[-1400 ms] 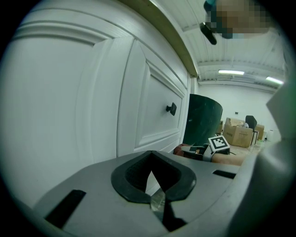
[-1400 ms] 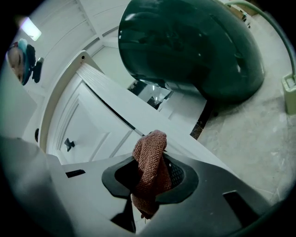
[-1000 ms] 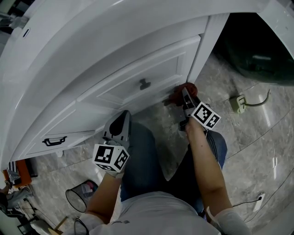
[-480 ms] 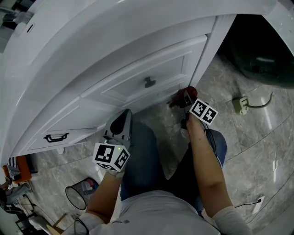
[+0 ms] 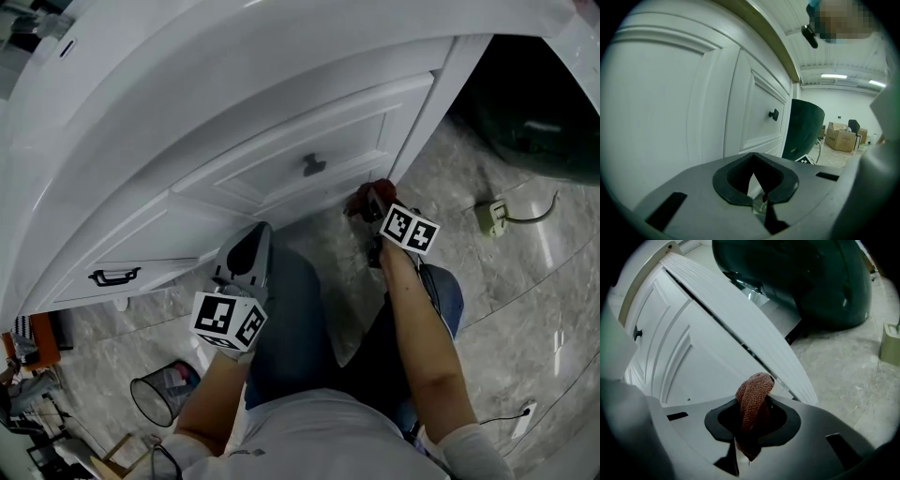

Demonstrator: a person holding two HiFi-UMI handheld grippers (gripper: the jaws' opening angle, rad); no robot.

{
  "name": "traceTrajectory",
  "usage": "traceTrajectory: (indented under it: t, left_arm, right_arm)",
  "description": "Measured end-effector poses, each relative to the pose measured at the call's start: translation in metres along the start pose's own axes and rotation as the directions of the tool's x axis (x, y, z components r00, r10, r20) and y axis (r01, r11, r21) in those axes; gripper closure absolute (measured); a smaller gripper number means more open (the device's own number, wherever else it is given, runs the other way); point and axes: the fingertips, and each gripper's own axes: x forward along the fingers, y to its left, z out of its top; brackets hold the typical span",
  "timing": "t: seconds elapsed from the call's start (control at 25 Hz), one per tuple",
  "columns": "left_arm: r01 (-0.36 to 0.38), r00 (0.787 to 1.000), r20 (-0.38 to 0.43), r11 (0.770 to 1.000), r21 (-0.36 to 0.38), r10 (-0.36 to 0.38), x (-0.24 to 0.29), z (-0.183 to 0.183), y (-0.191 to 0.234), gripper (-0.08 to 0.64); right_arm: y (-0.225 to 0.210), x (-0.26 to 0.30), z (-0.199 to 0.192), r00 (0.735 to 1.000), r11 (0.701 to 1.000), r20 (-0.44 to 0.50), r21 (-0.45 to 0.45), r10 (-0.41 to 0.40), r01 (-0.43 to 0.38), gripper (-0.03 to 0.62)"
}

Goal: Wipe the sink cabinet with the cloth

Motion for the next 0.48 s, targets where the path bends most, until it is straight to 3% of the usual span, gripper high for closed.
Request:
traceTrajectory:
  t: [0.2,0.48]
  left_arm:
    - [0.002,1.000,0.006,1.000,-0.007,-0.002,-0.003,0.001,0.000,0.549]
    - [-0.006,1.000,0.014,1.000,-0.004,0.006,-0.010,0.003,0.001,0.549]
  right_arm:
    - [0.033,0.012,-0.035,0.989,0.994,-0.118,-0.048,0.093,-0.099,0.522]
    - [0.071,0.023,-0.074,0.955,0.977,-0.212,-0.019,0.205,-0.214,0.520]
